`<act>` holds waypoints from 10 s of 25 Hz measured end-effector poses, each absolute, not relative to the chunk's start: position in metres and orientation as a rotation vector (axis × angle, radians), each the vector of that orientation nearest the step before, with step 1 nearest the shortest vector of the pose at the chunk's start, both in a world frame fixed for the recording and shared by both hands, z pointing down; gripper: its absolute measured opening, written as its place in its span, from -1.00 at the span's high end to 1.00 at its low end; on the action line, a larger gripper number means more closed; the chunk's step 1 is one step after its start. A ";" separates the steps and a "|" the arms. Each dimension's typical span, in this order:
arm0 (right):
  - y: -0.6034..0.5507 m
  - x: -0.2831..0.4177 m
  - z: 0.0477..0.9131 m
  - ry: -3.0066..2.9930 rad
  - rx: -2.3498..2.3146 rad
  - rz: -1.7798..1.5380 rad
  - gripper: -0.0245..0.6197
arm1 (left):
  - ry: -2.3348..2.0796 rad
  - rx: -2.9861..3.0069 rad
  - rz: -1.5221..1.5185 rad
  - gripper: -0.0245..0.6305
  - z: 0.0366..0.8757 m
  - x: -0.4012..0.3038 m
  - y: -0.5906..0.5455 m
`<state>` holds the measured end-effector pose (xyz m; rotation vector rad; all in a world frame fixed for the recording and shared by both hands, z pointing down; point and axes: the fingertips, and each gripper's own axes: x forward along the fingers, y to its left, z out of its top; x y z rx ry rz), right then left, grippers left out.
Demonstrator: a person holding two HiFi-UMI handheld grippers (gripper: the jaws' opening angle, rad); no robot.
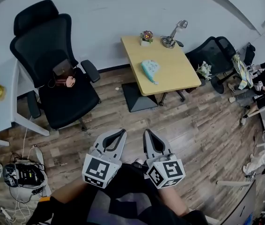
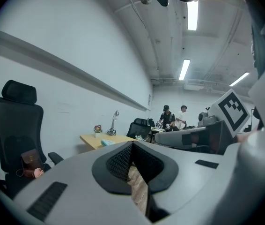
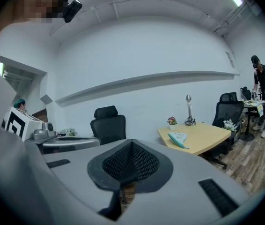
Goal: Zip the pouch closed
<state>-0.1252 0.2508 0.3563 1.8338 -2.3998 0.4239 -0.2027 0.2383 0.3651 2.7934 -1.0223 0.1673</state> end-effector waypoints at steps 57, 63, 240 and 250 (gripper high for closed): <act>0.003 0.122 0.433 -2.399 1.726 0.589 0.88 | -1.162 2.733 0.562 0.90 0.408 0.023 -0.009; -0.009 0.129 0.456 -2.315 1.691 0.579 0.88 | -1.092 2.752 0.605 0.90 0.425 0.037 -0.027; -0.161 0.126 0.387 -2.262 1.787 0.358 0.87 | -0.990 2.823 0.437 0.89 0.379 0.050 -0.198; -0.165 0.122 0.396 -2.204 1.845 0.338 0.88 | -0.960 2.824 0.441 0.89 0.388 0.050 -0.189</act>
